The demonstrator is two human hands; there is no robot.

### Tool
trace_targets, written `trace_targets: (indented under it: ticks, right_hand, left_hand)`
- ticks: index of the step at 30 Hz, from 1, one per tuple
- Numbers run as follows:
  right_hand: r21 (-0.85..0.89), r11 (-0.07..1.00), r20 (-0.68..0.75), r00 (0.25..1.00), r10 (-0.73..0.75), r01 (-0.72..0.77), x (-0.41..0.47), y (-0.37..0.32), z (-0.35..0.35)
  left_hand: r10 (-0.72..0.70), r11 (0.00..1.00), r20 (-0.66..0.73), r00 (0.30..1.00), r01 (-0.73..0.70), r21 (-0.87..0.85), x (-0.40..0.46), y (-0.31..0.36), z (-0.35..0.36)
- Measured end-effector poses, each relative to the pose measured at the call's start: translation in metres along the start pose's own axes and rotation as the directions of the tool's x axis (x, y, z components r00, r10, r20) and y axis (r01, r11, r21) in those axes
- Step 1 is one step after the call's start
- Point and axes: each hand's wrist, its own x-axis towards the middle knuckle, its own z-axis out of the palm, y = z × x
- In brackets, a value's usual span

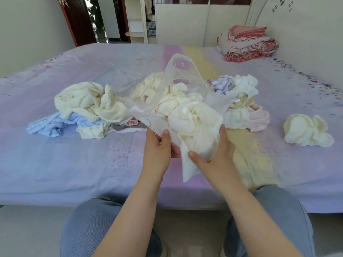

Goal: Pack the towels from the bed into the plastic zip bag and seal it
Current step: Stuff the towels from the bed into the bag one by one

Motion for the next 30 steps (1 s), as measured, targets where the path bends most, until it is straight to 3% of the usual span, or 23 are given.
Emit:
trace_targets:
  ticks: [2, 4, 7, 9, 12, 14, 16, 18, 20, 22, 25, 27, 30]
  right_hand:
    - [0.263, 0.965, 0.056, 0.998, -0.026, 0.01, -0.001, 0.011, 0.018]
    - [0.327, 0.944, 0.049, 0.997, -0.059, 0.04, 0.001, 0.013, 0.025]
    - [0.03, 0.995, 0.047, 0.994, -0.099, 0.098, -0.001, -0.002, 0.017]
    - [-0.145, 0.98, 0.131, 0.984, -0.12, 0.139, -0.002, -0.018, 0.001]
    - [-0.119, 0.975, 0.241, 0.958, -0.156, 0.189, 0.007, -0.055, -0.025]
    - [-0.089, 0.961, 0.138, 0.959, -0.247, 0.26, 0.028, -0.077, -0.023]
    - [-0.2, 0.926, 0.114, 0.947, -0.302, 0.319, 0.058, -0.087, -0.01]
    - [-0.429, 0.832, 0.436, 0.887, -0.151, 0.353, 0.081, -0.082, 0.008]
    - [-0.556, 0.753, 0.529, 0.849, -0.006, 0.352, 0.09, -0.075, 0.019]
    - [-0.432, 0.814, 0.431, 0.882, -0.191, 0.388, 0.082, -0.069, 0.015]
    - [-0.08, 0.88, 0.149, 0.879, -0.453, 0.467, 0.055, -0.057, 0.001]
    - [0.115, 0.881, -0.028, 0.888, -0.458, 0.458, 0.041, -0.04, -0.008]
    - [0.225, 0.879, -0.235, 0.899, -0.369, 0.42, 0.036, -0.005, -0.02]
  left_hand:
    - [-0.003, 1.0, 0.035, 0.999, 0.002, 0.03, 0.0, -0.001, 0.002]
    - [-0.004, 0.997, 0.069, 0.998, -0.001, 0.072, -0.001, -0.002, 0.001]
    - [0.015, 0.989, 0.087, 0.996, -0.027, 0.142, -0.003, -0.001, -0.006]
    - [0.016, 0.975, 0.07, 0.997, -0.031, 0.22, -0.004, 0.0, -0.012]
    - [0.001, 0.951, 0.063, 0.998, -0.021, 0.307, -0.006, -0.002, -0.015]
    - [-0.009, 0.95, 0.068, 0.998, -0.013, 0.311, -0.008, -0.001, -0.013]
    - [-0.008, 0.948, 0.064, 0.998, -0.013, 0.318, -0.009, 0.0, -0.01]
    - [0.01, 0.953, 0.066, 0.998, -0.03, 0.302, -0.009, 0.002, -0.008]
    - [0.016, 0.956, 0.071, 0.997, -0.036, 0.292, -0.009, 0.003, -0.008]
    - [0.007, 0.96, 0.078, 0.997, -0.028, 0.277, -0.008, 0.002, -0.008]
    - [0.025, 0.957, 0.107, 0.994, -0.055, 0.286, -0.006, -0.006, -0.001]
    - [0.055, 0.935, 0.116, 0.992, -0.092, 0.344, -0.001, -0.018, 0.007]
    - [0.026, 0.946, 0.102, 0.994, -0.058, 0.319, 0.005, -0.034, 0.023]
